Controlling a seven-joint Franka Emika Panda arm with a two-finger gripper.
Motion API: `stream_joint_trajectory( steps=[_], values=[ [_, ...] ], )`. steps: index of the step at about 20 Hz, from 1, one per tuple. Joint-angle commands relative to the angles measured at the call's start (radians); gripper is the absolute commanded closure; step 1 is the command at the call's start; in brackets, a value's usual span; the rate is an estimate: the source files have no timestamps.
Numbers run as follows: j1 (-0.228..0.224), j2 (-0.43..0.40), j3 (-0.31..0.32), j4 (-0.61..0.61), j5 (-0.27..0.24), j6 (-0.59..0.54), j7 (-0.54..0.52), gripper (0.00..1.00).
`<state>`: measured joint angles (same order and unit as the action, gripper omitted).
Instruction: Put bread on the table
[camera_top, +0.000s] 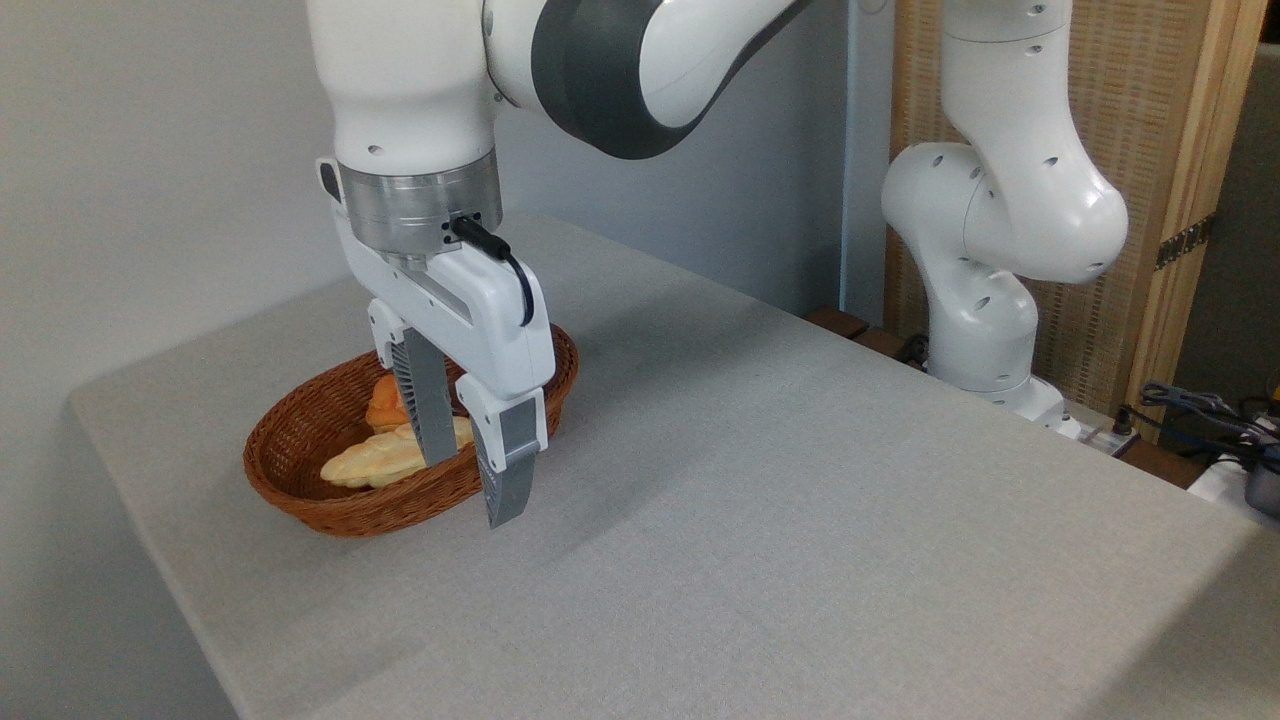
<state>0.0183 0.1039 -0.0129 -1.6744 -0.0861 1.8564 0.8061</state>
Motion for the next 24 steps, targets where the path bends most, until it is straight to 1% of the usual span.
stream_joint_trajectory(
  steps=[1, 15, 21, 23, 24],
  values=[
    [-0.006, -0.006, 0.002, -0.001, -0.014, -0.014, 0.012, 0.0],
    [-0.006, -0.006, 0.008, -0.001, -0.014, -0.014, 0.01, 0.0],
    [-0.008, -0.006, 0.001, -0.001, -0.014, -0.014, 0.008, 0.0],
    [-0.014, -0.006, -0.004, -0.002, -0.015, -0.014, -0.005, 0.0],
    [-0.015, -0.006, -0.007, -0.004, -0.018, -0.013, -0.033, 0.0]
  ],
)
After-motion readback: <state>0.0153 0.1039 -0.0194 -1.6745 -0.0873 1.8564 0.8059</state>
